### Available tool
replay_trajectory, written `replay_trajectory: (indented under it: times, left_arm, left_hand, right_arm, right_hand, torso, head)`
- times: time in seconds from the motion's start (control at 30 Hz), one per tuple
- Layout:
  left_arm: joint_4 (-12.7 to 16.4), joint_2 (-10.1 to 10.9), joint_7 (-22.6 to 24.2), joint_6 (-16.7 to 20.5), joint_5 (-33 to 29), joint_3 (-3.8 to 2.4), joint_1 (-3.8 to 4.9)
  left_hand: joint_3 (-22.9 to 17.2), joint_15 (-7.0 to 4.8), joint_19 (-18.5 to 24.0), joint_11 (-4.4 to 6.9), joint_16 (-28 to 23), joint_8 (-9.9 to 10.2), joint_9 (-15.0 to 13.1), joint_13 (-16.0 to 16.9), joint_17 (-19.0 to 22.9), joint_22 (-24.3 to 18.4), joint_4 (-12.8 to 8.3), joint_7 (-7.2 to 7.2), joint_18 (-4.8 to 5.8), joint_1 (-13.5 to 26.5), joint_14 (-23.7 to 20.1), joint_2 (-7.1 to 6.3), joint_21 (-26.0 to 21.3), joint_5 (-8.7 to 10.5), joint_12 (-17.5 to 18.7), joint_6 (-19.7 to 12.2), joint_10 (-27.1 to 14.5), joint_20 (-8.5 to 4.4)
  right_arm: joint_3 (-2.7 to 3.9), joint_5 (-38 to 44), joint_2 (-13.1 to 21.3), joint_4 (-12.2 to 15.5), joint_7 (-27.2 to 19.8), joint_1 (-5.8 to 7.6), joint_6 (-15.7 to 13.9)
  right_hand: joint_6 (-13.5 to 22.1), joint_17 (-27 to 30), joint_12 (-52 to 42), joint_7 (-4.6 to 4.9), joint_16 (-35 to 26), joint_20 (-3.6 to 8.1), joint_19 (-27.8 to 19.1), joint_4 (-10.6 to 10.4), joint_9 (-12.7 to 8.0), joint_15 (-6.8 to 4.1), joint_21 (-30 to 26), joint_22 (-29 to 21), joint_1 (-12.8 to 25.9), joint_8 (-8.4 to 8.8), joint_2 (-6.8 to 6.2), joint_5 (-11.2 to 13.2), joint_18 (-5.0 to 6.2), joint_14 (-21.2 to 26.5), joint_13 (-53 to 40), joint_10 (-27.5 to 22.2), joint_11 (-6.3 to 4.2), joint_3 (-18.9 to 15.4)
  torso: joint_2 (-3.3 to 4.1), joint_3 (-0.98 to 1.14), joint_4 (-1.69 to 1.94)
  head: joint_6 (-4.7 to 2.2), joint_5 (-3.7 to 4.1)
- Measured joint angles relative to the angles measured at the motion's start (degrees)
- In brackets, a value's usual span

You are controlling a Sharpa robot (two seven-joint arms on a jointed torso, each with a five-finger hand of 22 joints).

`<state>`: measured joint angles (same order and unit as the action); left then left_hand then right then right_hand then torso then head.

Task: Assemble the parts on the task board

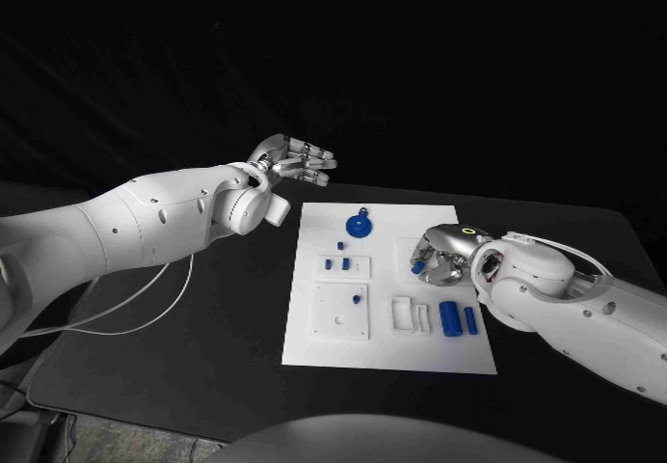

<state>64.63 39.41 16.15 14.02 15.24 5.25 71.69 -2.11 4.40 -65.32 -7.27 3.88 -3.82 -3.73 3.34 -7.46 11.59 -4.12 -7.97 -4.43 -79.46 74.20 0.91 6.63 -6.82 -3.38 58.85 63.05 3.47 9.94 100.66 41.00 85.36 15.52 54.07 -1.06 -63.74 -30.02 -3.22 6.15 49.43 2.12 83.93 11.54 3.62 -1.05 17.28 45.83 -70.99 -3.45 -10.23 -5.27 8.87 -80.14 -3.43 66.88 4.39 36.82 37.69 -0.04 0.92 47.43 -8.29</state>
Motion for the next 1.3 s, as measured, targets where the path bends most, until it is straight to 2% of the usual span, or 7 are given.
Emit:
replay_trajectory:
  times: [0.33,0.43,0.7,0.83,1.07,1.3]
  left_arm:
    - [0.2,0.0,-0.1,-0.7,-1.7,0.00,-0.02]
    - [0.1,0.1,-0.1,-0.8,-2.0,0.00,-0.02]
    - [0.0,0.1,-0.2,-1.0,-2.3,0.01,-0.02]
    - [-0.1,0.2,-0.2,-1.1,-2.4,0.01,-0.02]
    - [-0.2,0.2,-0.2,-1.2,-2.5,0.01,-0.02]
    - [-0.2,0.2,-0.3,-1.3,-2.5,0.02,-0.02]
  left_hand:
    - [-0.1,0.00,0.0,0.00,0.0,0.0,0.0,0.0,0.0,0.0,0.1,0.00,0.00,0.0,0.0,0.00,0.0,0.00,0.0,0.0,0.0,0.00]
    - [-0.1,0.00,0.0,0.00,0.0,0.0,0.0,0.0,0.0,0.0,0.1,0.00,0.00,0.0,0.0,0.00,0.0,0.00,0.0,0.0,0.0,0.00]
    - [-0.1,0.00,0.0,0.00,0.0,0.0,0.0,0.0,0.0,0.0,0.1,0.00,0.00,0.0,0.0,0.00,0.0,0.00,0.0,0.0,0.0,0.00]
    - [-0.1,0.00,0.0,0.00,0.0,0.0,0.0,0.0,0.0,0.0,0.1,0.00,0.00,0.0,0.0,0.00,0.0,0.00,0.0,0.0,0.0,0.00]
    - [0.2,0.21,0.0,0.00,0.0,0.0,0.0,0.0,0.0,-0.4,0.3,0.00,0.00,0.0,-0.2,0.00,0.0,0.00,0.0,0.0,0.0,0.00]
    - [0.2,0.20,0.0,0.00,0.0,0.0,0.0,0.0,0.0,-0.6,0.3,0.00,0.00,0.0,-0.2,0.00,0.0,0.00,0.0,0.0,0.0,0.00]
  right_arm:
    - [-0.36,0.3,-0.3,-0.3,0.2,-0.02,-1.3]
    - [-0.41,0.3,-0.3,-0.3,0.3,-0.04,-1.6]
    - [-0.45,0.4,-0.3,-0.1,0.5,-0.07,-2.3]
    - [-0.46,0.5,-0.3,0.0,0.6,-0.08,-2.7]
    - [-0.47,0.7,-0.3,0.0,0.8,-0.09,-3.7]
    - [-0.45,1.1,-0.4,0.1,1.0,-0.08,-5.0]
  right_hand:
    - [-0.6,-0.1,0.0,0.19,0.2,0.14,0.1,-1.2,0.1,-0.49,0.0,0.4,0.4,0.01,-0.01,0.8,-0.13,-0.5,0.1,3.0,-0.56,0.5]
    - [-0.6,-0.2,0.0,0.21,0.2,0.54,0.1,-1.3,0.1,-0.49,-0.3,0.2,0.4,0.00,-0.01,0.8,-0.51,-0.5,0.0,3.1,-0.61,0.3]
    - [-0.8,-0.3,0.0,0.02,0.2,0.54,0.1,-1.3,0.2,-0.49,-0.6,0.0,0.4,-0.02,-0.01,1.1,-0.56,-0.5,-0.1,3.2,-0.73,0.3]
    - [-1.2,-0.3,0.0,0.02,0.2,0.54,0.1,-1.5,0.2,-0.49,-0.6,0.0,0.4,-0.02,0.04,1.9,-0.58,-0.5,-0.1,3.6,-0.75,0.7]
    - [-3.2,-0.7,0.0,-0.34,0.2,1.36,0.2,-1.0,0.2,-1.41,-0.6,0.7,-0.6,-0.02,1.86,2.2,-1.40,-0.6,0.0,6.2,-1.64,1.5]
    - [-6.0,-0.8,-0.1,-1.02,0.2,2.24,0.1,-0.6,0.2,-2.23,-0.6,1.0,-0.4,-0.18,2.82,2.4,-2.37,-1.0,0.0,9.1,-2.58,1.3]
  torso:
    - [0.00,-0.02,0.03]
    - [-0.01,-0.03,0.04]
    - [-0.02,-0.04,0.06]
    - [-0.02,-0.04,0.06]
    - [-0.02,-0.04,0.05]
    - [-0.01,-0.04,0.05]
  head:
    - [0.08,0.09]
    - [0.14,0.12]
    - [0.12,0.17]
    - [0.11,0.18]
    - [0.15,0.15]
    - [0.17,0.16]
